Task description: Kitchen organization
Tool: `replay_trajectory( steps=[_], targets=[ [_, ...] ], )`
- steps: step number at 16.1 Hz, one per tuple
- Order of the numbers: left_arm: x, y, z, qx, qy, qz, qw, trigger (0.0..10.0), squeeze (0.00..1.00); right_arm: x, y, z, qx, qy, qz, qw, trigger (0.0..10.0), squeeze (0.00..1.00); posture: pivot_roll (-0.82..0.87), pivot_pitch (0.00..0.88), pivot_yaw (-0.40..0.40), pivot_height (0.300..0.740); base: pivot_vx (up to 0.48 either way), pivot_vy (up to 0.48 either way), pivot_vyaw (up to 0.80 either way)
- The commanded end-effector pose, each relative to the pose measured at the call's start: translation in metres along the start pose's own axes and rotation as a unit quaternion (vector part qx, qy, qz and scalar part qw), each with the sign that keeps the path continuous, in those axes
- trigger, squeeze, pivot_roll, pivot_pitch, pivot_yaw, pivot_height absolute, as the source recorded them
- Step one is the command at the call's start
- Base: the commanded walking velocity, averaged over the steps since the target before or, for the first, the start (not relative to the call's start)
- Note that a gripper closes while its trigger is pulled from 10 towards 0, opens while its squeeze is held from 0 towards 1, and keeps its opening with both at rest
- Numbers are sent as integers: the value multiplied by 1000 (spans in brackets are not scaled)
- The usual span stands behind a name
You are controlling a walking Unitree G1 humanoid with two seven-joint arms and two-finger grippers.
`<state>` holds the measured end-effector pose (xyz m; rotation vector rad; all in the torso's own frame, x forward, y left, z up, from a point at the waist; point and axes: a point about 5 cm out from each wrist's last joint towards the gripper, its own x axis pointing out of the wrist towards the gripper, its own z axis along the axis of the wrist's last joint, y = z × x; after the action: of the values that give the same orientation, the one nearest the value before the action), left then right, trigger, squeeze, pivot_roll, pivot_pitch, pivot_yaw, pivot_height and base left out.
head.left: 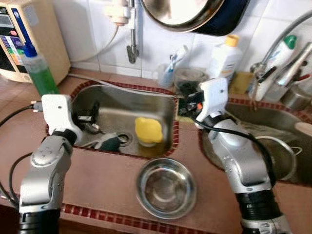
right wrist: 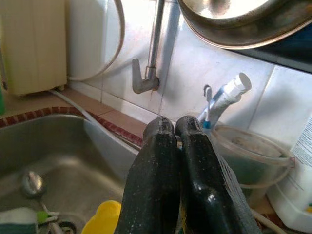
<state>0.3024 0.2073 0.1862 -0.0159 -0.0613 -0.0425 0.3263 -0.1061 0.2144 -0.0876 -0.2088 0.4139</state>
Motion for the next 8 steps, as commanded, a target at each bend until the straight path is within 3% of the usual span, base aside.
replay_trajectory(
  steps=[1, 6, 8],
  targets=[
    [0, -6, 0, -1, 2, -13, 1000, 10000, 0, -2, -6, 7, -5, -16, -11, 1000, 10000, 0, 15, 52, -52, 740, 0, 431, 0],
    [3, -12, 5, 20, -6, -25, 999, 10000, 0, -3, -6, 7, -2, -15, -11, 1000, 10000, 0, 11, 53, -48, 740, 0, 0, 0],
    [0, -25, 11, 55, -20, -66, 996, 10000, 0, -3, -10, 4, 5, -11, -16, 1000, 10000, 0, 13, 55, -49, 740, 0, 0, 0]
  ],
)
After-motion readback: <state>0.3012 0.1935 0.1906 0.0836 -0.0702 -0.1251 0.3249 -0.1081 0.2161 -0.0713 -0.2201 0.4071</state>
